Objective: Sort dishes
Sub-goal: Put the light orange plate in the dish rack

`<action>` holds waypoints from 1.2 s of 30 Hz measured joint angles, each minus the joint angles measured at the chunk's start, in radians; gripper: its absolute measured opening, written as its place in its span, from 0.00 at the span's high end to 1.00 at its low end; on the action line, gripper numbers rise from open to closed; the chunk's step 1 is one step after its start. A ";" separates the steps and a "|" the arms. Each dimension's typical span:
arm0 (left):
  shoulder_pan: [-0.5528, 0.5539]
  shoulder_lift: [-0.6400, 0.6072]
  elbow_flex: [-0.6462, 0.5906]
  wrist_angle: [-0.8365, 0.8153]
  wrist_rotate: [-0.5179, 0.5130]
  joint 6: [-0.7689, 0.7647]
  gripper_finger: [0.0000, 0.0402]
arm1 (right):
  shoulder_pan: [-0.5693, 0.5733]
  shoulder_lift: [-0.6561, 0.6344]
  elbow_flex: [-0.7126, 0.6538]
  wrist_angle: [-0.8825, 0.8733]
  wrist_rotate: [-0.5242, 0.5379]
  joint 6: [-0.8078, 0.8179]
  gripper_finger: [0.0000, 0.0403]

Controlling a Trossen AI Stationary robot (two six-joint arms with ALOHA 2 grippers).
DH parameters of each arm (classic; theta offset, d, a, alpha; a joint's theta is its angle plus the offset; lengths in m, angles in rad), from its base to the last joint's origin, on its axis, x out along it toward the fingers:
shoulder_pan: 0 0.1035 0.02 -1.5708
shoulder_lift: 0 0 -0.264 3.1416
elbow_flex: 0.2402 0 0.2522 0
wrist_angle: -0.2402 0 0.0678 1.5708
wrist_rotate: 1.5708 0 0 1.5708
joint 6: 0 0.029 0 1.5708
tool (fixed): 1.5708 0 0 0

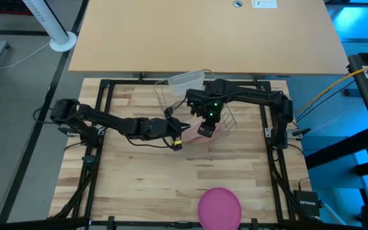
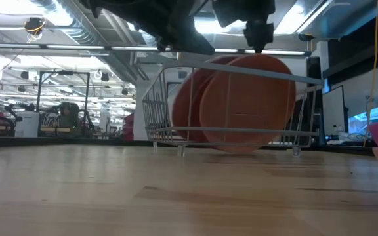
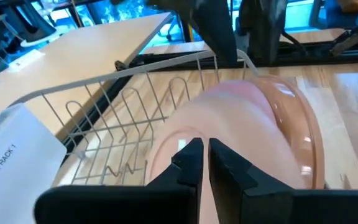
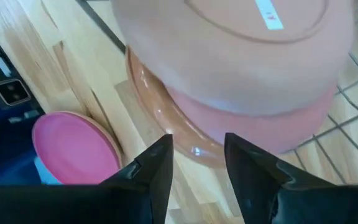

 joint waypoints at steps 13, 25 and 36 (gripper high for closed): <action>0.022 -0.046 0.000 0.084 -0.013 0.078 0.96 | 0.000 -0.098 0.001 -0.005 0.002 0.085 0.63; 0.022 -0.397 0.002 -0.448 0.225 -0.217 0.96 | 0.001 -0.105 0.001 -0.005 0.023 0.047 0.63; 0.023 -0.341 0.002 -0.625 0.533 -0.320 0.96 | 0.001 -0.105 0.001 -0.006 0.111 0.025 0.63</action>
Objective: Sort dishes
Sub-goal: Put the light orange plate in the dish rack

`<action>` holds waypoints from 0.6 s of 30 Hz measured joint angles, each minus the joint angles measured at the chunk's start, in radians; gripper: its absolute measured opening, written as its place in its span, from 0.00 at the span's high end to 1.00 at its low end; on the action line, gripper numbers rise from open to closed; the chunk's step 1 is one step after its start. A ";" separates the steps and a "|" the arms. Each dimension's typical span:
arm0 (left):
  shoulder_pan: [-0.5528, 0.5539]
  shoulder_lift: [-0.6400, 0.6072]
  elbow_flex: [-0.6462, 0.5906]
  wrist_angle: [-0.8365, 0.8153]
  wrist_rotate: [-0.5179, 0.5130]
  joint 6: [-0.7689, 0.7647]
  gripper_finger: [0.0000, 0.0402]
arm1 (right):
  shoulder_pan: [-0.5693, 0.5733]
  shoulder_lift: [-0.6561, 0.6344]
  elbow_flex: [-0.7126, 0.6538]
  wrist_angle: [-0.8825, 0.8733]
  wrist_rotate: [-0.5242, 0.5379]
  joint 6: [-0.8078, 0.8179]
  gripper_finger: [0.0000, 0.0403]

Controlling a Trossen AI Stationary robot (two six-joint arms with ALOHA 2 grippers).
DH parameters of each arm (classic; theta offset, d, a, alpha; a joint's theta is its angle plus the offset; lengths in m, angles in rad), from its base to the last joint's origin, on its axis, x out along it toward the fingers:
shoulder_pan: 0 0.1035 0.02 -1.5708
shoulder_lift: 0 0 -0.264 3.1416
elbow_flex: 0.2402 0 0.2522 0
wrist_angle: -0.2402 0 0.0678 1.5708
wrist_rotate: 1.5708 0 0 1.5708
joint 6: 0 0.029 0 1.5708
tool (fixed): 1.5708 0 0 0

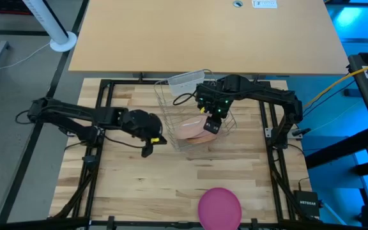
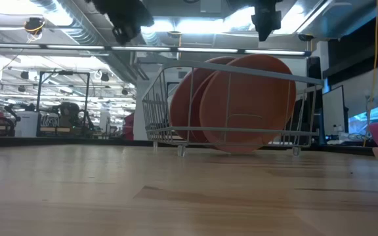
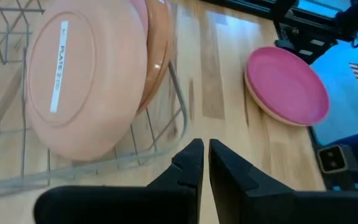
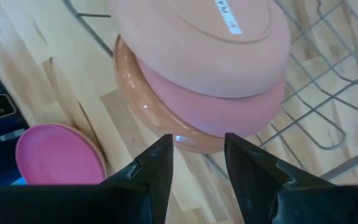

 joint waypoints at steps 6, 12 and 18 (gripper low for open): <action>0.026 0.096 0.000 0.100 0.007 0.025 0.96 | 0.000 0.000 0.000 0.000 0.004 0.001 0.63; 0.062 0.162 0.000 0.159 0.040 0.044 0.96 | 0.000 0.000 0.000 0.001 0.004 0.002 0.63; 0.100 0.197 0.000 0.160 0.047 0.118 0.96 | 0.000 0.000 0.000 0.001 0.004 0.002 0.63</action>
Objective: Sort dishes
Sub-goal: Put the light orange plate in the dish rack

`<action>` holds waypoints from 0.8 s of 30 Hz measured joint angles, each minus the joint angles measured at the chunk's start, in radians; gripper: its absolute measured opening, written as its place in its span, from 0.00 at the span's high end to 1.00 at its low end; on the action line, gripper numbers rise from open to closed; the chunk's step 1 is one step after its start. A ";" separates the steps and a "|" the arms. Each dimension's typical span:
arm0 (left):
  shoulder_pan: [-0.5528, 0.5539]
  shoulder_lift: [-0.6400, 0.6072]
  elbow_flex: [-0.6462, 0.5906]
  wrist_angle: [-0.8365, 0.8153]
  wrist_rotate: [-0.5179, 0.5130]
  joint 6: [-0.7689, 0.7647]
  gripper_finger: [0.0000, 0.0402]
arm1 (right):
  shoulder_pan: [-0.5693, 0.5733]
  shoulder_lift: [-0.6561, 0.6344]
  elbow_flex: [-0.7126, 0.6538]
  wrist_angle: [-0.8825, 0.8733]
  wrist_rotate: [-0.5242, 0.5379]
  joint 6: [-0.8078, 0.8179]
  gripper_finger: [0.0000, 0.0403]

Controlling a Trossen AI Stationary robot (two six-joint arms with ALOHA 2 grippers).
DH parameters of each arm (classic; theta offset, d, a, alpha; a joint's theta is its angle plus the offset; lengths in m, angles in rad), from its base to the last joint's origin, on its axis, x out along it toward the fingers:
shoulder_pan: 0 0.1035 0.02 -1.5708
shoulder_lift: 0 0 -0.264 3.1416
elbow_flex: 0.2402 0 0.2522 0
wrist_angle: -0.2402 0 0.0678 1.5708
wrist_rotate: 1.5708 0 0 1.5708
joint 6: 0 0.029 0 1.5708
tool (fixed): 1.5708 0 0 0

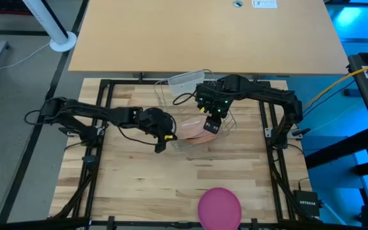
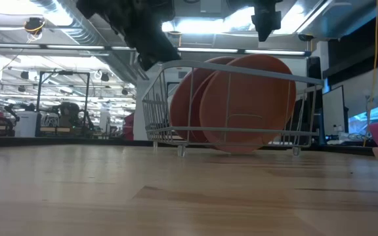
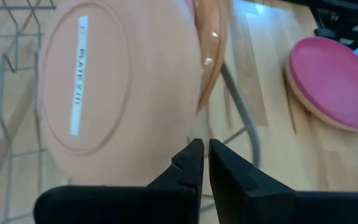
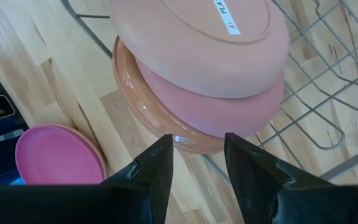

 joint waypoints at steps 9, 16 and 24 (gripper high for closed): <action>0.017 0.039 0.000 0.030 0.050 0.079 0.96 | 0.000 0.000 0.000 0.001 0.006 0.000 0.63; 0.027 0.061 0.000 0.034 0.048 0.103 0.96 | 0.000 0.000 0.000 0.001 0.006 0.004 0.63; 0.063 0.061 0.000 0.137 0.040 0.116 0.96 | 0.000 0.000 0.000 0.006 0.009 0.009 0.63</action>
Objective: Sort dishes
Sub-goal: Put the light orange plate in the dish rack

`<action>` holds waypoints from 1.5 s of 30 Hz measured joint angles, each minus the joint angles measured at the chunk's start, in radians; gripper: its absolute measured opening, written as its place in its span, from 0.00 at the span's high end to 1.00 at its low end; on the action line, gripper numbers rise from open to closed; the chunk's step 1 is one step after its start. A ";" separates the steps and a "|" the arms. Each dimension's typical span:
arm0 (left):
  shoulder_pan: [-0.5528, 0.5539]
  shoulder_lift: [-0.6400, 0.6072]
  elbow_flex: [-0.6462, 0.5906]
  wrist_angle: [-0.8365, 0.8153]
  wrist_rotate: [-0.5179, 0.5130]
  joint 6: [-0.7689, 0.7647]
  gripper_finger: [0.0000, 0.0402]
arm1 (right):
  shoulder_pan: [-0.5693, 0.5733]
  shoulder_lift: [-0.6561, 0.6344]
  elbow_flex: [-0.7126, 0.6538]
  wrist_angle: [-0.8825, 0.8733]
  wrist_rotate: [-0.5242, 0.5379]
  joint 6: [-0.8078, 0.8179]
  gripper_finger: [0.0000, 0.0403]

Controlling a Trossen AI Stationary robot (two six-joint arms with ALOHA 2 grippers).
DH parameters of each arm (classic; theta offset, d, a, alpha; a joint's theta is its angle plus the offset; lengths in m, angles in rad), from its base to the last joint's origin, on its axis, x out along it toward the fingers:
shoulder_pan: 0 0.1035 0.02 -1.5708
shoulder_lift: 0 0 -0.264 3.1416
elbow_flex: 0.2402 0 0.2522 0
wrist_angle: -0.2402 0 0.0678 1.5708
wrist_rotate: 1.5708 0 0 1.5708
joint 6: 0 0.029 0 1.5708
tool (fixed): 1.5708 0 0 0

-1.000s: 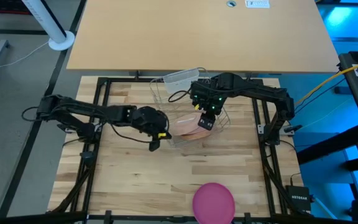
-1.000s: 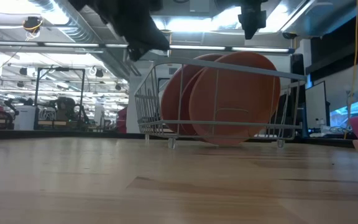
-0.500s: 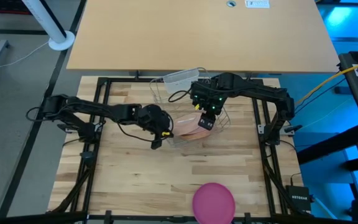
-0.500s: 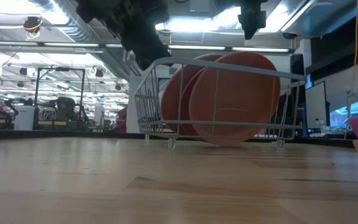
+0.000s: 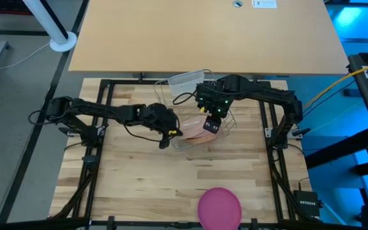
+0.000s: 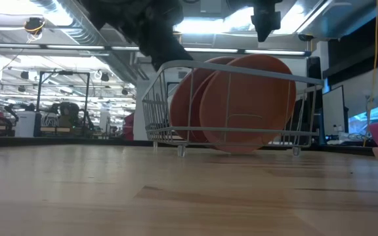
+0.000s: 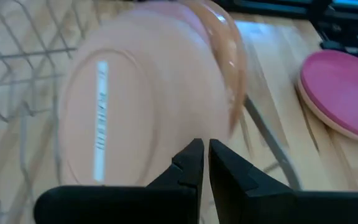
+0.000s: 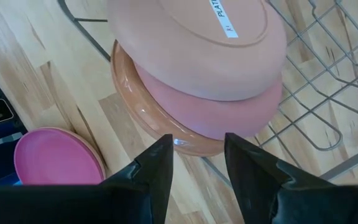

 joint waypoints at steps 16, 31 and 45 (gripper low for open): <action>0.045 -0.033 0.000 0.033 -0.017 -0.062 0.96 | 0.007 0.006 0.000 0.245 -0.062 0.059 0.63; 0.153 -0.361 0.000 -0.371 -0.093 -0.095 0.96 | 0.087 0.145 0.000 0.405 -0.049 0.070 0.63; 0.169 -0.471 0.000 -0.467 -0.159 -0.124 0.96 | 0.114 0.234 0.000 0.426 -0.071 0.069 0.63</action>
